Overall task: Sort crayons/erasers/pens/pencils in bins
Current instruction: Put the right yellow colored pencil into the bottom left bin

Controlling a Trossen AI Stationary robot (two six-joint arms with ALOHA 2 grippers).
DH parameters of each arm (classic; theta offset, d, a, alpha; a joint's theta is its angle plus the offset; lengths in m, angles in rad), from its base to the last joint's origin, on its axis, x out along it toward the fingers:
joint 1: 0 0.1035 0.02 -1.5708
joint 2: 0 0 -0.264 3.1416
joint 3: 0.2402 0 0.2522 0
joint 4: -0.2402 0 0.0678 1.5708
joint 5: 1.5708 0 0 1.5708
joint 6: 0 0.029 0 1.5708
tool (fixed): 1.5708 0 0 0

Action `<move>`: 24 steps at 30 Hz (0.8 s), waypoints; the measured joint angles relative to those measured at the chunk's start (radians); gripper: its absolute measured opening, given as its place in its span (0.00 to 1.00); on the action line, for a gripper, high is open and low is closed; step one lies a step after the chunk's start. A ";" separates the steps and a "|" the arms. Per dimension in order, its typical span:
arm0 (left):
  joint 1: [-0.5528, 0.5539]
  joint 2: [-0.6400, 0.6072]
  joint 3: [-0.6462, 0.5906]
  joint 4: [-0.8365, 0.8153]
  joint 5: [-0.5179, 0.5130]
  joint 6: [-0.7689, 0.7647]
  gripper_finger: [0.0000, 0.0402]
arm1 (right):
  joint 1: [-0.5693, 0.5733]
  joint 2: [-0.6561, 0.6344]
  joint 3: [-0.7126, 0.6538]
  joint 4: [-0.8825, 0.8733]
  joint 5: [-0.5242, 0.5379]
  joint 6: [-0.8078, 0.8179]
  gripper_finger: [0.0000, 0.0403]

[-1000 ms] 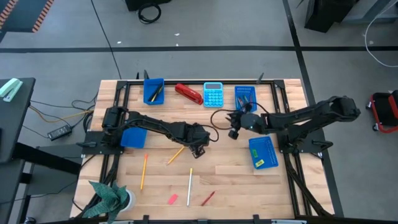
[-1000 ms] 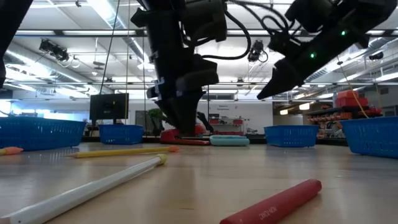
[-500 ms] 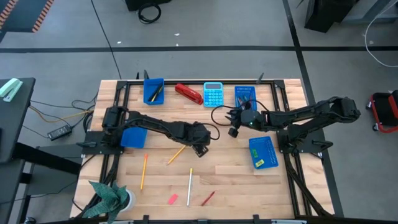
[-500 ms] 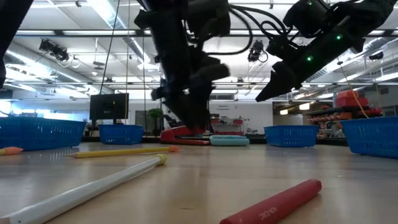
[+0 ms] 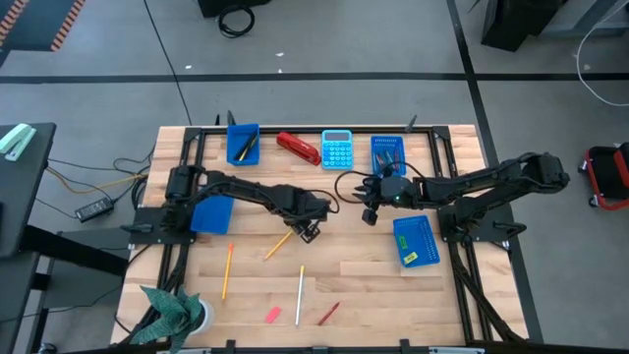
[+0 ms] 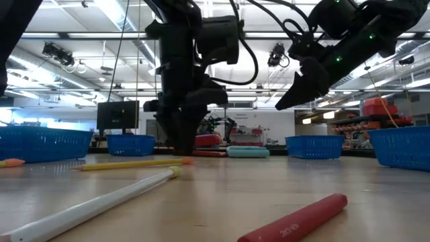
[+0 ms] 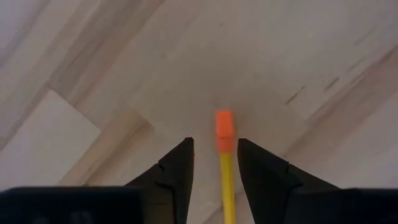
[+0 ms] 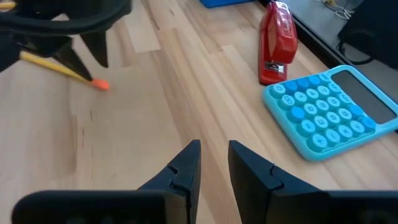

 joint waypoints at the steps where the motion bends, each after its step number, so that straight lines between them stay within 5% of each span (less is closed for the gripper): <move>1: 0.003 0.001 0.001 0.000 0.000 0.000 0.32 | 0.003 0.000 0.000 0.000 0.000 -0.002 0.22; 24: -0.001 0.015 0.001 0.015 0.050 0.054 0.23 | 0.002 0.000 0.000 0.003 0.042 -0.045 0.22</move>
